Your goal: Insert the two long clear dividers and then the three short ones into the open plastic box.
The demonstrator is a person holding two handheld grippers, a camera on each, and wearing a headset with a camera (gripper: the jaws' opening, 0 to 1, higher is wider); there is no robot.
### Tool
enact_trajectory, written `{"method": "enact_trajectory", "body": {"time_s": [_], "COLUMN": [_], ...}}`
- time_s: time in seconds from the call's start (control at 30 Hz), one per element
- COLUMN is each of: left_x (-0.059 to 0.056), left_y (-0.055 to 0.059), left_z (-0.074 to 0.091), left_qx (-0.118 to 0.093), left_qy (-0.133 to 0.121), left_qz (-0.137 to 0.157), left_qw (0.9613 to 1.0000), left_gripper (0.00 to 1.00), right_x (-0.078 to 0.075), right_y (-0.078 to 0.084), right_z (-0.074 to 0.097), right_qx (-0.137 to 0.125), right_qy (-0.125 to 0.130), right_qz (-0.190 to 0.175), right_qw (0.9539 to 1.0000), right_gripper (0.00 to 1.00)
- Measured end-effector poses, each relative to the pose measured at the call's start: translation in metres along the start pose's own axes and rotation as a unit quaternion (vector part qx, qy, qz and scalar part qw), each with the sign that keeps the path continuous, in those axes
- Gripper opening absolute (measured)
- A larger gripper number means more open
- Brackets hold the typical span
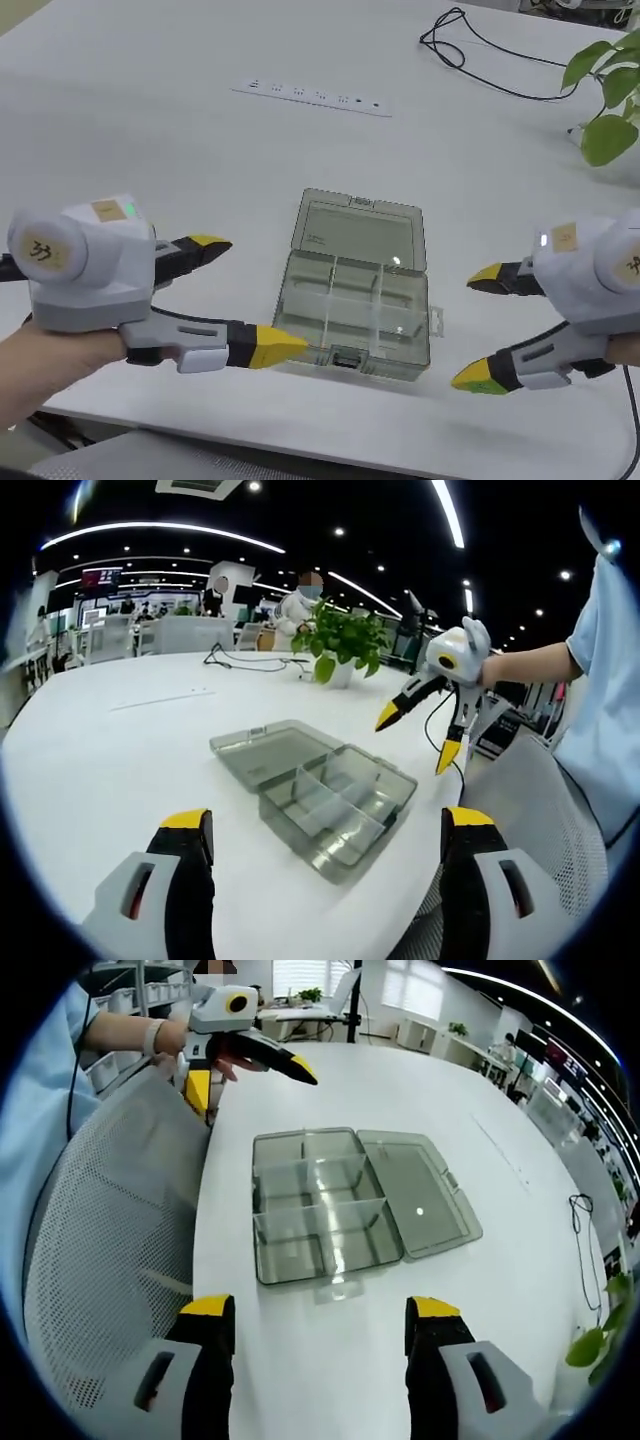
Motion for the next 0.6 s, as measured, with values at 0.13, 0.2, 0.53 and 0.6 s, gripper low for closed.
{"method": "enact_trajectory", "body": {"time_s": [0.13,0.2,0.53,0.6], "left_x": [0.000,0.000,-0.001,0.000], "left_y": [-0.001,-0.001,0.001,0.001], "left_z": [0.001,0.002,0.009,0.010], "left_qx": [-0.002,-0.002,0.001,0.001], "left_qy": [-0.002,-0.004,-0.009,-0.011], "left_qz": [0.001,0.002,-0.002,-0.001], "left_qw": [1.0000,1.0000,1.0000,0.9999], "left_gripper": [0.96,0.96,0.96,0.96], "right_x": [-0.007,-0.008,-0.010,-0.010], "right_y": [-0.017,-0.022,-0.034,-0.033], "right_z": [-0.006,-0.010,-0.032,-0.036], "right_qx": [0.001,0.014,0.076,0.084], "right_qy": [-0.003,-0.019,-0.078,-0.086], "right_qz": [0.025,0.033,0.052,0.054], "right_qw": [0.9997,0.9992,0.9927,0.9913], "right_gripper": [0.65,0.55,0.16,0.11]}}
Point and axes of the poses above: the centre of the closed fingertips' face, and the gripper's own axes: z roughly backward along the fingers, x roughly to its left, y roughly out of its underside, the point moved 3 cm from there along z, roughly backward along the fingers, and after that the axes turned 2 degrees about -x, right-handed, at the moved point
